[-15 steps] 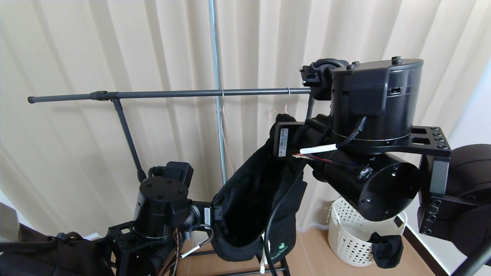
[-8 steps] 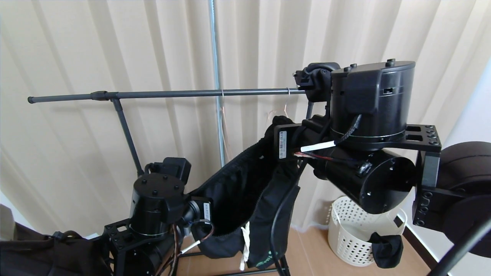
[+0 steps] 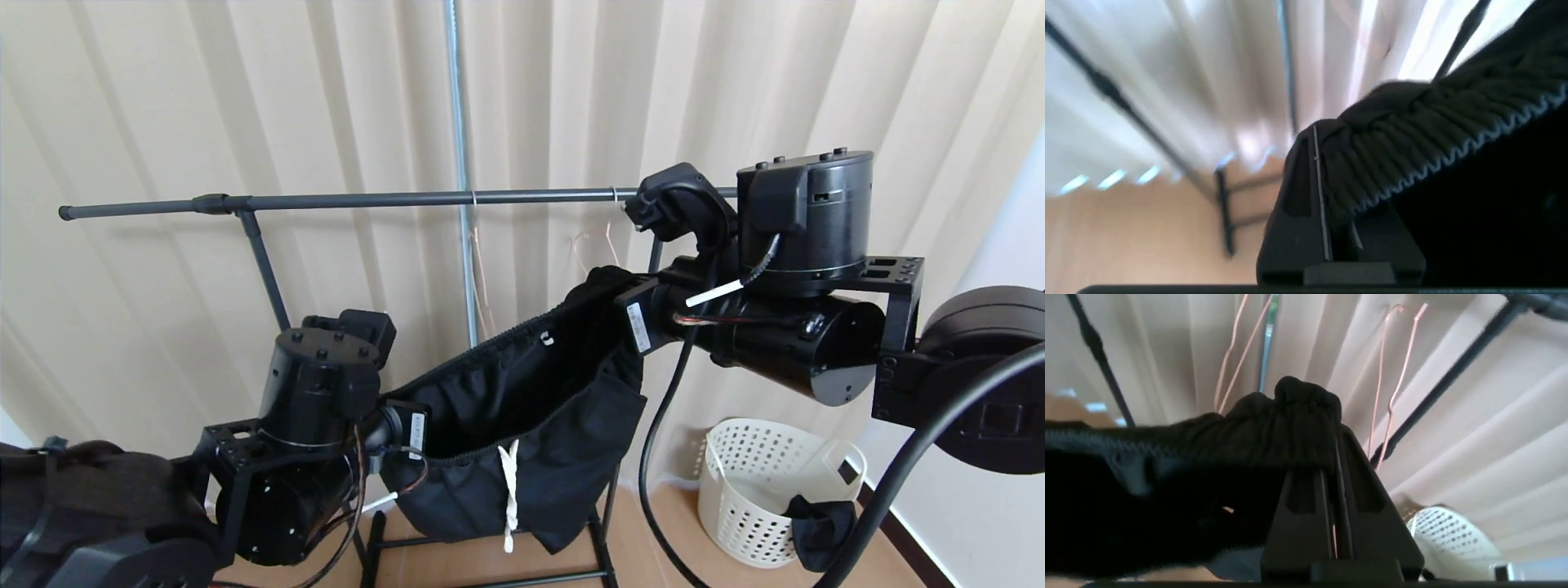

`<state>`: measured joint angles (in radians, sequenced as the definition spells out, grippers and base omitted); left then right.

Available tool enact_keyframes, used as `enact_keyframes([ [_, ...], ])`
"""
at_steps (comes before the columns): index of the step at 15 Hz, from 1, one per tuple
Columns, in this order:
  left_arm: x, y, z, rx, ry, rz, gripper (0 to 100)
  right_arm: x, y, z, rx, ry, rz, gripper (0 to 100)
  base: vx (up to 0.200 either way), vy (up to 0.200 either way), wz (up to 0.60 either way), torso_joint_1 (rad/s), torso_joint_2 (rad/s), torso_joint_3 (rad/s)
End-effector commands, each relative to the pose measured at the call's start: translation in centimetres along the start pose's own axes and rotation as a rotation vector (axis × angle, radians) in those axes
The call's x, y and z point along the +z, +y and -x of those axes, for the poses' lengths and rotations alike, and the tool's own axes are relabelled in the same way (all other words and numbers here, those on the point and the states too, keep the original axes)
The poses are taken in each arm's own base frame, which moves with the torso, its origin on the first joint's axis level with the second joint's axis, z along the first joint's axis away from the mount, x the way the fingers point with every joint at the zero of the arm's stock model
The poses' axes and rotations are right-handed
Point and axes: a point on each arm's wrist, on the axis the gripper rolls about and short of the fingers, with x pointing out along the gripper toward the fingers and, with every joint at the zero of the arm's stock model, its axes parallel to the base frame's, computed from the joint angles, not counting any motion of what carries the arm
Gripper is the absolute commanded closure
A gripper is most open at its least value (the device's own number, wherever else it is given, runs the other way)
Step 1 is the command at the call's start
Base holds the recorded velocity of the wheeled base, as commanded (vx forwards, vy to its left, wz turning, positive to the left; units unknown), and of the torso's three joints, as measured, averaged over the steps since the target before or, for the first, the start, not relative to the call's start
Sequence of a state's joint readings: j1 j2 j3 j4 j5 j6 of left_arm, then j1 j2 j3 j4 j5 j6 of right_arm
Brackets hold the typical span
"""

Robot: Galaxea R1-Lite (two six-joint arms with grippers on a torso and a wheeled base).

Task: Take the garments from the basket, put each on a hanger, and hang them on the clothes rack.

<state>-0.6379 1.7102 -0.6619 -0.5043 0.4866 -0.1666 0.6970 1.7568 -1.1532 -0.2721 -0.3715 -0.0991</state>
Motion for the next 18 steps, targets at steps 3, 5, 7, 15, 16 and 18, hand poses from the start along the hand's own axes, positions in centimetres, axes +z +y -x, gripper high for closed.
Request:
enact_keyframes([
  [3, 5.3, 0.9, 2.0, 0.015, 0.003, 0.014, 100, -1.4, -2.6, -1.1, 0.084, 0.100, 0.094, 100, 0.000, 0.000, 0.00, 0.000, 0.00, 0.000],
  [5, 6.2, 0.7, 2.3, 0.012, 0.022, 0.000, 100, -2.2, -2.8, -1.8, 0.109, 0.143, 0.146, 100, 0.000, 0.000, 0.00, 0.000, 0.00, 0.000],
  [7, 6.5, 0.4, 2.5, -0.003, 0.028, -0.008, 100, -3.1, -2.5, -2.5, 0.119, 0.179, 0.169, 100, 0.000, 0.000, 0.00, 0.000, 0.00, 0.000],
  [15, 9.4, 0.5, 2.2, -0.031, 0.120, -0.031, 100, 0.1, -5.1, -3.3, 0.088, 0.223, 0.148, 100, 0.000, 0.000, 0.00, 0.000, 0.00, 0.000],
  [16, 10.2, 0.4, 2.1, -0.028, 0.138, -0.039, 100, 1.1, -5.6, -3.0, 0.081, 0.218, 0.144, 100, 0.000, 0.000, 0.00, 0.000, 0.00, 0.000],
  [18, 11.8, 0.3, 2.6, -0.030, 0.165, -0.051, 100, 2.7, -6.2, -2.4, 0.074, 0.212, 0.140, 100, 0.000, 0.000, 0.00, 0.000, 0.00, 0.000],
])
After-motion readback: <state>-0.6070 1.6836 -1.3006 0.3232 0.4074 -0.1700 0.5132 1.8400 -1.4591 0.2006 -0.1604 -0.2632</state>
